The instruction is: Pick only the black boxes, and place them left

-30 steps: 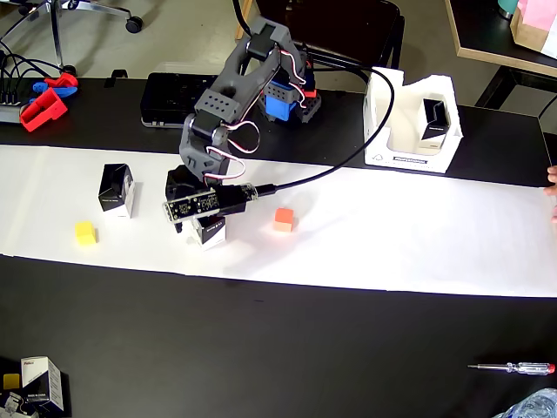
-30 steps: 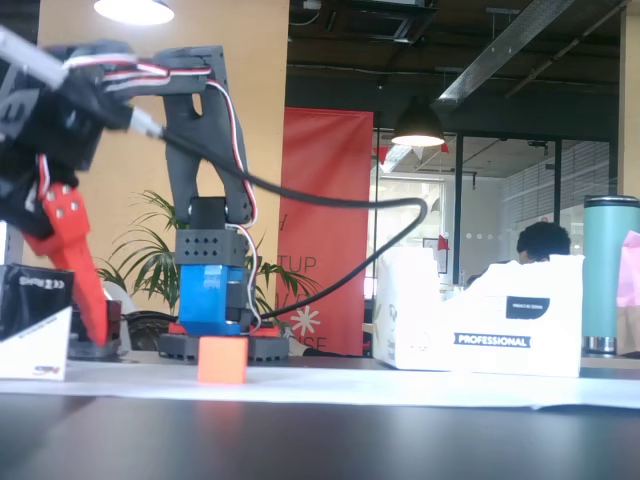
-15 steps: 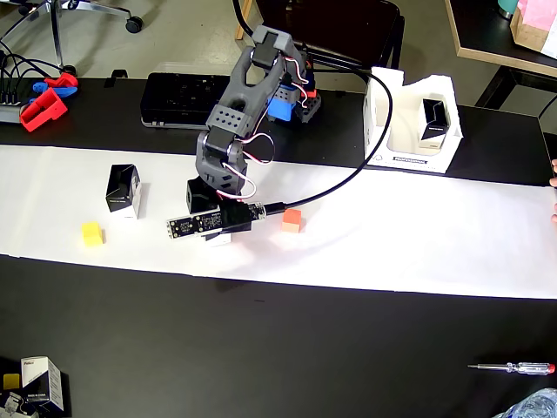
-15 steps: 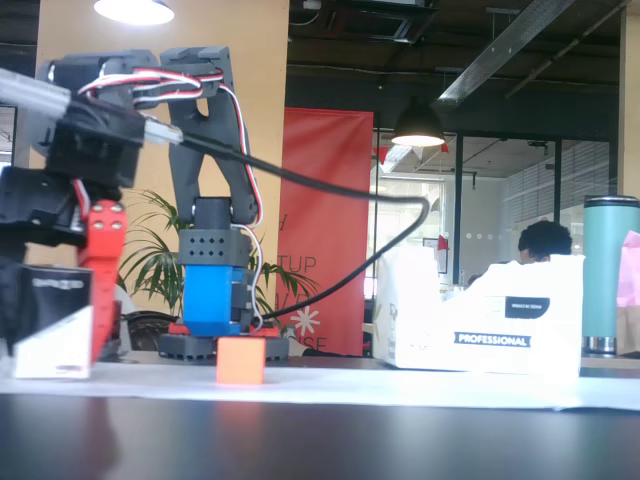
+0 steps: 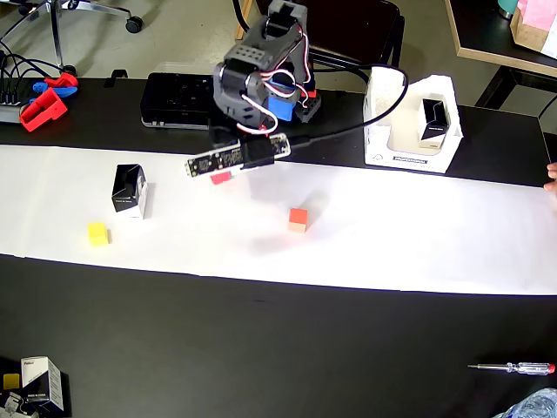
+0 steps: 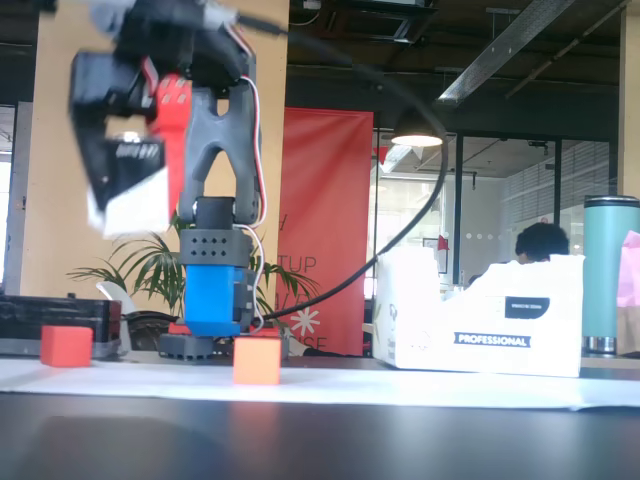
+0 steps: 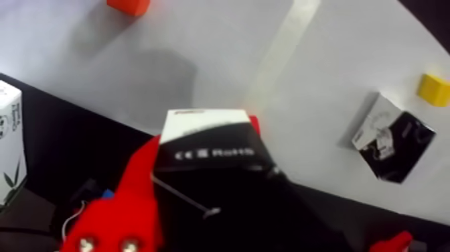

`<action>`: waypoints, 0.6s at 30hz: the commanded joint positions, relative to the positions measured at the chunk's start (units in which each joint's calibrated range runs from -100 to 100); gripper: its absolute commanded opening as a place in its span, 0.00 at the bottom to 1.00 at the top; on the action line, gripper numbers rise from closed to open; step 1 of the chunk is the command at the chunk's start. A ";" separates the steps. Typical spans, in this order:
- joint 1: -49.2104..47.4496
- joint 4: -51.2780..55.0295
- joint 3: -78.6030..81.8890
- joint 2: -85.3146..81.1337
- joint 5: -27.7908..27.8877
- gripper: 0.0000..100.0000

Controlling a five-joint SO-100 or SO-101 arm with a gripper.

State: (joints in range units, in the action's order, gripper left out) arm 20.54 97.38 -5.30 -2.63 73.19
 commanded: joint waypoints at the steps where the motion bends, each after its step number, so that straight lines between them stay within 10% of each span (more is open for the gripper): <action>1: -5.25 1.90 0.86 -13.61 -3.92 0.10; 18: -49.86 1.90 1.13 -26.73 -37.56 0.10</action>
State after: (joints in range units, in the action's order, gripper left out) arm -18.41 98.56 -2.56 -23.22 43.25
